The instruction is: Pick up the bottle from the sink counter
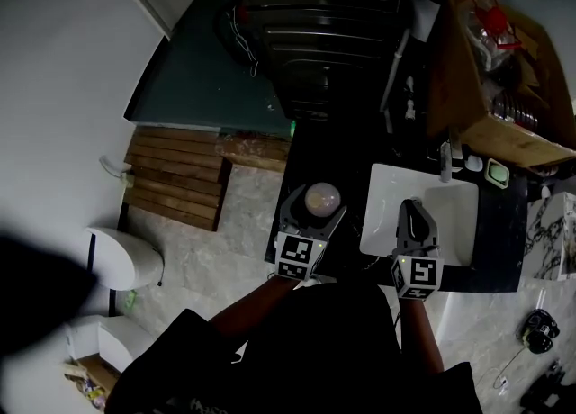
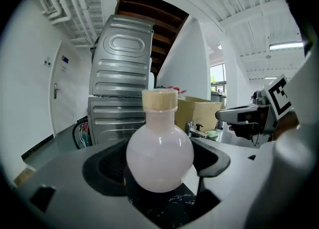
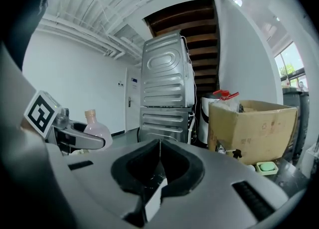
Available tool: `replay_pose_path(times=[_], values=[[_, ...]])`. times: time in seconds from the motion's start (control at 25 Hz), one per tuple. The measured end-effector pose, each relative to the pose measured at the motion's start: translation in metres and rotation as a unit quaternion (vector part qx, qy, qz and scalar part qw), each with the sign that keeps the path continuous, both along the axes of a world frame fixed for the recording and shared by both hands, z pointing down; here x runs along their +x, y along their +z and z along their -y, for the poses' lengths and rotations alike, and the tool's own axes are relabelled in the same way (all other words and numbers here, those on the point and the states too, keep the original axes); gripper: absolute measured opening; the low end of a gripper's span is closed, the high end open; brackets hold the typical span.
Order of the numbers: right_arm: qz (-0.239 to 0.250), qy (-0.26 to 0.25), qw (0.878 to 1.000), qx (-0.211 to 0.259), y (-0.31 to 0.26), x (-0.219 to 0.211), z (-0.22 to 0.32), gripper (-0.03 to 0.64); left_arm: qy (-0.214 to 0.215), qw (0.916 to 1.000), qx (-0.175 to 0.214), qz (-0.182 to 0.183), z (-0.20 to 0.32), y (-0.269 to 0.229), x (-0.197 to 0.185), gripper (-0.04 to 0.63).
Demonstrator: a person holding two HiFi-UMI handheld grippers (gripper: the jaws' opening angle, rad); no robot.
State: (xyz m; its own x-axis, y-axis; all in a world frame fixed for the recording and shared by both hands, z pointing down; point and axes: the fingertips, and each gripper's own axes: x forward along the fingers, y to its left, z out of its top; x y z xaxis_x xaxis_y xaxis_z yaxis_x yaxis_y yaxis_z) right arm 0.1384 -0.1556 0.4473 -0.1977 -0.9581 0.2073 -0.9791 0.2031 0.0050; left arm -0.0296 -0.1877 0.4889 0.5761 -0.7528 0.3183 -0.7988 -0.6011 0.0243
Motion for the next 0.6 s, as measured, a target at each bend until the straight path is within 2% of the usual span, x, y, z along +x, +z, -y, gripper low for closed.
replay_pose_path(times=[0.32,0.48,0.6], values=[[-0.003,0.012,1.0,0.006,-0.003,0.006,-0.008,0.038,-0.019,0.9998,0.0,-0.003,0.008,-0.007,-0.008,0.379],[-0.012,0.014,0.999,-0.026,0.009,0.009,-0.011,0.038,-0.022,0.9998,-0.003,-0.001,0.012,-0.001,-0.011,0.379],[-0.016,0.01,0.999,-0.027,0.009,0.008,-0.008,0.038,-0.031,0.9995,-0.004,-0.001,0.016,0.001,-0.014,0.379]])
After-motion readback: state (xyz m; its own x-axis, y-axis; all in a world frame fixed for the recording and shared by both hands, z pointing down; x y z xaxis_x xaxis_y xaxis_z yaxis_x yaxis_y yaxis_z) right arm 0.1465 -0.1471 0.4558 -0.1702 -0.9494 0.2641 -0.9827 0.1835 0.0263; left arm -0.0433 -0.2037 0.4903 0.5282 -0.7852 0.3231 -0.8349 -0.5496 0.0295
